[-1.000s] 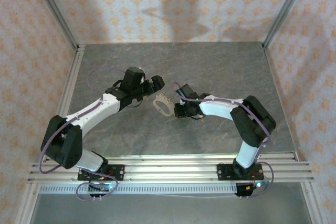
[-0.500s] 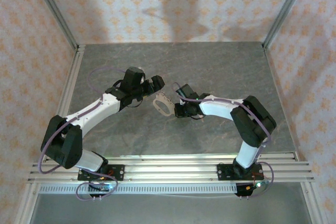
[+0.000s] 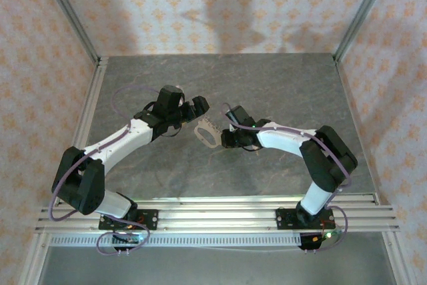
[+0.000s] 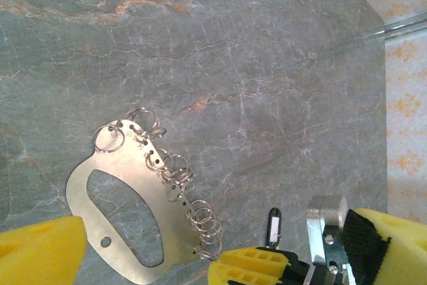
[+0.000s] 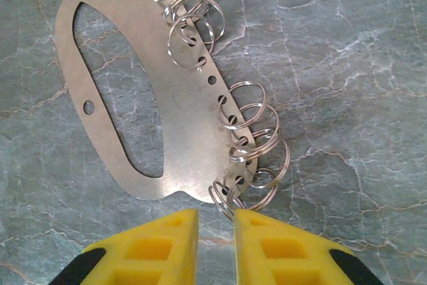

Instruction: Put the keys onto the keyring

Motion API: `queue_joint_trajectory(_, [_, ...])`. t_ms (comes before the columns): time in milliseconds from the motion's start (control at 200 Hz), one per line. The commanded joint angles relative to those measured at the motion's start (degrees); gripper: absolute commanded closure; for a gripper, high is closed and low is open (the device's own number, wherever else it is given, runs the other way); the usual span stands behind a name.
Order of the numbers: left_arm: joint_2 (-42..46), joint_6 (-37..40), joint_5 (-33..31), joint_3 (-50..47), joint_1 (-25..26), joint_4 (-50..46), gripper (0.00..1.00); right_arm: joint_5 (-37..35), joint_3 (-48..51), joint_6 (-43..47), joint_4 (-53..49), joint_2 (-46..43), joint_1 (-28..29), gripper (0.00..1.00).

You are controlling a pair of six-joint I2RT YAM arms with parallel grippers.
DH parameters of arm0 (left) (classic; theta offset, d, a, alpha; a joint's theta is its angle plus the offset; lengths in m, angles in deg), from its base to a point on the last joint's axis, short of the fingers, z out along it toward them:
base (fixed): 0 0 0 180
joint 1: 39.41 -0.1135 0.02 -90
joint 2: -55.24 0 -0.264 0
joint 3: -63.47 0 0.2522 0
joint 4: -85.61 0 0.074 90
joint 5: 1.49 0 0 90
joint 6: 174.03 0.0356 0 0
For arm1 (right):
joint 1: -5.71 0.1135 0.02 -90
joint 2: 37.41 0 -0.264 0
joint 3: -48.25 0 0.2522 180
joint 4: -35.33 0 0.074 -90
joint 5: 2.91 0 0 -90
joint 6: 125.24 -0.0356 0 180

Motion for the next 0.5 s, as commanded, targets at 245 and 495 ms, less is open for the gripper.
queue_joint_trajectory(245, [0.2, 0.5, 0.1, -1.1, -0.3, 0.9, 0.00, -2.5, 0.4, 0.1, -0.2, -1.8, 0.5, 0.72])
queue_joint_trajectory(495, [0.3, 0.4, 0.5, -0.9, -0.3, 1.0, 0.00, -4.2, 1.6, 0.6, -1.1, -1.3, 0.5, 0.66])
